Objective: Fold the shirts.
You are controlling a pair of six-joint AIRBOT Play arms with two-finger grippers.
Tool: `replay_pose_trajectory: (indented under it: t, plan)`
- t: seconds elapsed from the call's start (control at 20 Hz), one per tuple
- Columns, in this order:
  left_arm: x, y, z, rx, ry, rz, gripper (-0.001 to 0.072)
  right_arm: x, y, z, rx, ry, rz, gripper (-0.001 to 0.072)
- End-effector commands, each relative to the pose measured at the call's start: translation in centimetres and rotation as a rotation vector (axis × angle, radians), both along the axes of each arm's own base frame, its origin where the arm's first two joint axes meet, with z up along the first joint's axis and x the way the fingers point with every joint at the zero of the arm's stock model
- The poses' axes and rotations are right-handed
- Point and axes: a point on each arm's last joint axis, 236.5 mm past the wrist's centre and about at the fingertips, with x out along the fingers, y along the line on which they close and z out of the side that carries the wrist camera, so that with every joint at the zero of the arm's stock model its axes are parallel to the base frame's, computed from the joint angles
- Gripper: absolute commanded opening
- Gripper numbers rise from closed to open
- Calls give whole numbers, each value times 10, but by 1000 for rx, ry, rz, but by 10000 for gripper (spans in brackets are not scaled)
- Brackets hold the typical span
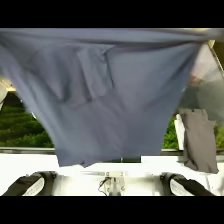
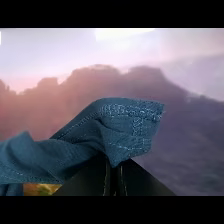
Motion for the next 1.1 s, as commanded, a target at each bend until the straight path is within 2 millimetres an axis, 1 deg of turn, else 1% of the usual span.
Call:
replay_pose_trajectory:
  t: [0.0, 0.05, 0.1, 0.15, 0.2, 0.25, 0.3, 0.35, 0.4, 0.45, 0.5, 0.55, 0.6, 0.65, 0.7, 0.75, 0.8, 0.85, 0.9, 0.95, 1.0, 1.05]
  plan:
    - [82, 8, -69, -36, 97, 47, 37, 107, 19, -92, 148, 57, 15, 70]
    - [101, 11, -89, -59, 121, 64, 37, 134, 25, -114, 185, 45, 28, 70]
    - [118, 13, -110, -92, 149, 82, 37, 154, 30, -135, 224, 42, 30, 70]
    - [132, 15, -132, -127, 184, 100, 37, 169, 33, -157, 269, 55, 18, 70]
    - [142, 14, -156, -145, 233, 108, 37, 178, 36, -184, 304, 93, 4, 70]
    - [150, 11, -183, -160, 292, 109, 38, 182, 43, -214, 329, 152, 4, 70]
    - [156, 5, -210, -178, 351, 100, 38, 181, 48, -242, 346, 219, 4, 71]
    - [159, -6, -236, -208, 415, 84, 39, 178, 54, -270, 362, 293, 5, 70]
    - [160, -21, -264, -246, 491, 62, 39, 171, 64, -297, 377, 372, 11, 70]
    - [157, -35, -287, -275, 560, 41, 39, 164, 73, -319, 387, 443, 19, 70]
    - [153, -49, -311, -297, 632, 20, 40, 158, 84, -335, 397, 494, 30, 71]
    - [147, -60, -328, -315, 696, 3, 58, 155, 91, -343, 411, 521, 39, 105]
    - [139, -69, -340, -341, 756, -14, 155, 154, 97, -343, 430, 528, 49, 296]
    - [127, -71, -346, -356, 818, -25, 351, 152, 100, -338, 443, 528, 68, 536]
    - [114, -65, -347, -355, 880, -33, 548, 148, 99, -328, 437, 533, 101, 555]
    - [99, -53, -344, -324, 945, -60, 628, 139, 89, -315, 409, 543, 122, 555]
    - [81, -38, -339, -285, 1014, -96, 628, 127, 73, -304, 375, 564, 123, 555]
    - [59, -17, -332, -252, 1091, -123, 627, 108, 51, -294, 334, 609, 122, 555]
    - [38, 3, -329, -242, 1158, -129, 600, 81, 31, -287, 319, 690, 114, 555]
    - [14, 19, -326, -264, 1232, -116, 467, 54, 19, -284, 330, 779, 118, 555]
    - [-4, 27, -327, -271, 1262, -117, 449, 26, 12, -283, 342, 873, 132, 555]
    - [-21, 30, -335, -281, 1268, -109, 457, 1, 6, -284, 351, 959, 143, 555]
